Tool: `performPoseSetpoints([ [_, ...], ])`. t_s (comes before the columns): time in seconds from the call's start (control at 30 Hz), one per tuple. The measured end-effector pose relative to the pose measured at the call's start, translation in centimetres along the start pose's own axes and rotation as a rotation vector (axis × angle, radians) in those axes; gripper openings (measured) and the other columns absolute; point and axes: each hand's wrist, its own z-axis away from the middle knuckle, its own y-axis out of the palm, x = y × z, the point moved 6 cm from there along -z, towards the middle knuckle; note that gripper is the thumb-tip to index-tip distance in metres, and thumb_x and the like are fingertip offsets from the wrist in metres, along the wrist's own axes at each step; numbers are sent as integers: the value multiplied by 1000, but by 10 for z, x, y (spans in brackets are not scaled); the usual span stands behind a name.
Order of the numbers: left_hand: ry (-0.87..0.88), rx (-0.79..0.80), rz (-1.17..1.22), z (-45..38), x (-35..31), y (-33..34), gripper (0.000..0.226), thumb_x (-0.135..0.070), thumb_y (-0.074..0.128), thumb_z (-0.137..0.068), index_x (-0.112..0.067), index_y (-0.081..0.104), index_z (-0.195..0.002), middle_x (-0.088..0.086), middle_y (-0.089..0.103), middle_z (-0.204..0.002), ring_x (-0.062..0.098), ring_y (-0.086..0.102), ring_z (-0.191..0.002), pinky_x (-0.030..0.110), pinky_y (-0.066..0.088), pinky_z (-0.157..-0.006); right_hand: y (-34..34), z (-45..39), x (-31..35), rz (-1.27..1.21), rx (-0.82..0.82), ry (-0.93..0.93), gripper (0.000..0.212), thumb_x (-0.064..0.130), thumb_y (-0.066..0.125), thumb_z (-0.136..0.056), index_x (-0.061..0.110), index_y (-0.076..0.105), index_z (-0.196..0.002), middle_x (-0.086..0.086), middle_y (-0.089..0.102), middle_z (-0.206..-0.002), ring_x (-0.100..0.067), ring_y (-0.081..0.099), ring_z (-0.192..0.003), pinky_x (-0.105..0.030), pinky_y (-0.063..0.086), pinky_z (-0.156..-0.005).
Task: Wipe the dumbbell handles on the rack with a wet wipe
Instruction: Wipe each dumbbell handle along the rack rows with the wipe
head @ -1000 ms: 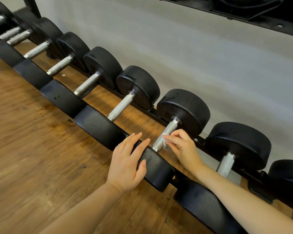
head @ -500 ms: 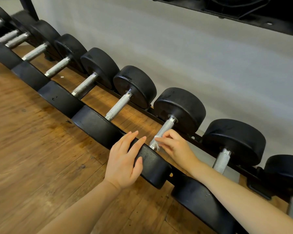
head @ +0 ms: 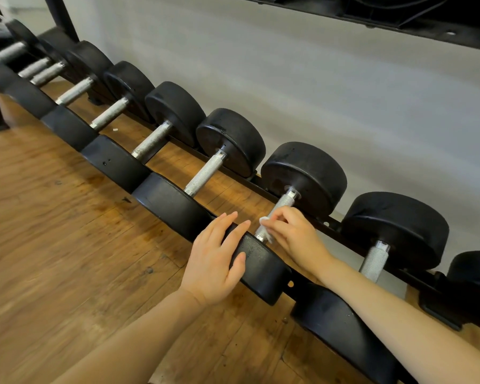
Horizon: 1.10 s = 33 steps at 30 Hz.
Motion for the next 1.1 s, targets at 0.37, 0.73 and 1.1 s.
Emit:
performPoseSetpoints([
  [0.37,-293,-33,-466,-32,86,-77,57,-50,24,-101,-32,25,-155,8,4,-166,28,-3,-152,42,-6,-120,4,-5,-4,422,-12,-169,26,41,46,-94,28,66,-105,6,54,-109,-6,51,-98,-34,50,-85],
  [0.73,-380,-48,-353,-33,117,-67,56,-45,32,-104,-29,21,-157,10,15,-164,30,11,-151,44,12,-122,0,-1,9,544,-88,-334,30,32,49,-94,16,68,-110,-1,56,-106,-11,52,-98,-34,53,-80],
  [1.1,-341,-265,-282,-34,121,-59,47,-36,40,-103,-21,45,-148,16,34,-156,36,27,-145,55,25,-117,1,-6,7,612,-90,-406,17,35,57,-93,28,68,-105,5,51,-105,-16,49,-99,-31,45,-79],
])
